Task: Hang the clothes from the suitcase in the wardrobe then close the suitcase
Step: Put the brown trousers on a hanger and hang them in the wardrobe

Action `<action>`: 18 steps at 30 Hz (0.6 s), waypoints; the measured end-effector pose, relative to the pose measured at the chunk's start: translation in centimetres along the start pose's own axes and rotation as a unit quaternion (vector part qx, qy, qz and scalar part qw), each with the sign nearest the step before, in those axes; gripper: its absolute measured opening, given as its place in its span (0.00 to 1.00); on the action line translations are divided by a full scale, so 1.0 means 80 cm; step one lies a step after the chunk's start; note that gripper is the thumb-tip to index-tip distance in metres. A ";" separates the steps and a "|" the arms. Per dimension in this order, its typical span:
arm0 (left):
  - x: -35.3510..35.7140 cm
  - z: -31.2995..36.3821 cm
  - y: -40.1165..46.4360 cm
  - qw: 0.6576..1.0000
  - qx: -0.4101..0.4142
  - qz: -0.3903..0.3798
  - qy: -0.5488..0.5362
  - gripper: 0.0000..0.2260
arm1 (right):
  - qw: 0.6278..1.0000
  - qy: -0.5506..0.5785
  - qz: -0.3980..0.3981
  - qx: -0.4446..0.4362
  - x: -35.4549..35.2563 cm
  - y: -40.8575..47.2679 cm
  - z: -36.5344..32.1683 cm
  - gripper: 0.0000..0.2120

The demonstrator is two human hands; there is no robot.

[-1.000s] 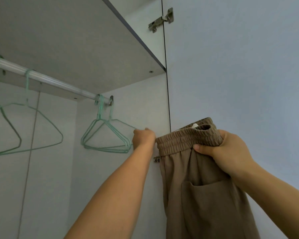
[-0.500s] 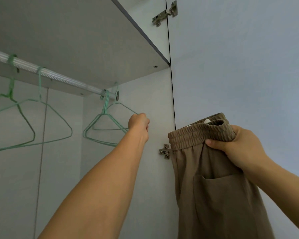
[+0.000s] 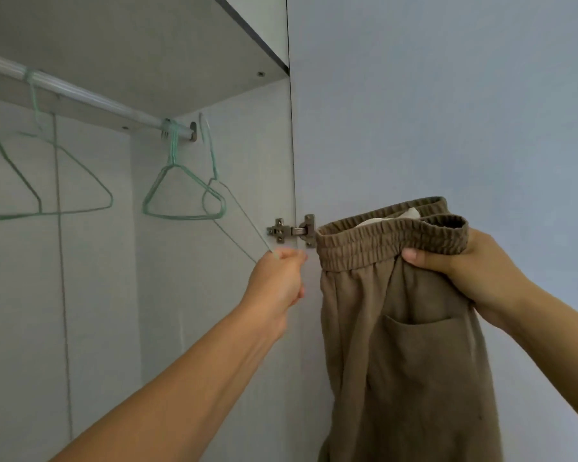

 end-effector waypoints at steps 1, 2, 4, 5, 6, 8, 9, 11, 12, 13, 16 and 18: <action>0.008 -0.005 -0.019 1.000 -0.001 -0.004 -0.007 0.09 | 1.000 0.009 -0.016 0.013 -0.011 -0.008 0.002 0.18; 0.017 -0.013 -0.046 1.000 -0.010 -0.008 -0.007 0.10 | 0.999 0.015 -0.030 0.028 -0.024 -0.022 0.008 0.20; 0.027 -0.024 -0.094 1.000 -0.004 -0.019 -0.012 0.12 | 0.997 0.025 -0.054 0.048 -0.041 -0.042 0.020 0.26; 0.035 -0.029 -0.119 1.000 0.005 -0.024 -0.013 0.12 | 0.996 0.031 -0.068 0.055 -0.053 -0.055 0.024 0.27; 0.042 -0.035 -0.145 0.999 0.018 -0.025 -0.010 0.12 | 0.994 0.035 -0.084 0.060 -0.063 -0.066 0.027 0.25; 0.057 -0.051 -0.199 0.999 0.048 -0.023 -0.008 0.13 | 0.991 0.042 -0.108 0.068 -0.085 -0.091 0.026 0.19; 0.067 -0.059 -0.225 0.998 0.061 -0.032 -0.013 0.14 | 0.990 0.045 -0.117 0.071 -0.096 -0.102 0.023 0.17; 0.089 -0.077 -0.274 0.993 0.090 -0.067 -0.026 0.15 | 0.989 0.049 -0.123 0.071 -0.119 -0.119 0.016 0.17; 0.104 -0.085 -0.299 0.991 0.097 -0.086 -0.034 0.15 | 0.988 0.052 -0.123 0.073 -0.131 -0.128 0.013 0.17; 0.115 -0.092 -0.319 0.988 0.096 -0.112 -0.044 0.16 | 0.988 0.053 -0.124 0.075 -0.140 -0.134 0.011 0.18; 0.158 -0.102 -0.370 0.968 0.078 -0.237 -0.038 0.21 | 0.988 0.046 -0.117 0.089 -0.171 -0.155 0.002 0.18; 0.178 -0.095 -0.383 0.938 0.082 -0.338 -0.012 0.17 | 0.985 0.064 -0.114 0.109 -0.193 -0.170 -0.006 0.17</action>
Point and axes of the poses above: each hand's wrist, its own y-axis towards the middle knuckle, its own x-axis out of the palm, z = x × y, the point moved 4 cm from there along y, towards the middle knuckle, and after that the axes turned 1 degree about y, right-handed, at the moved point
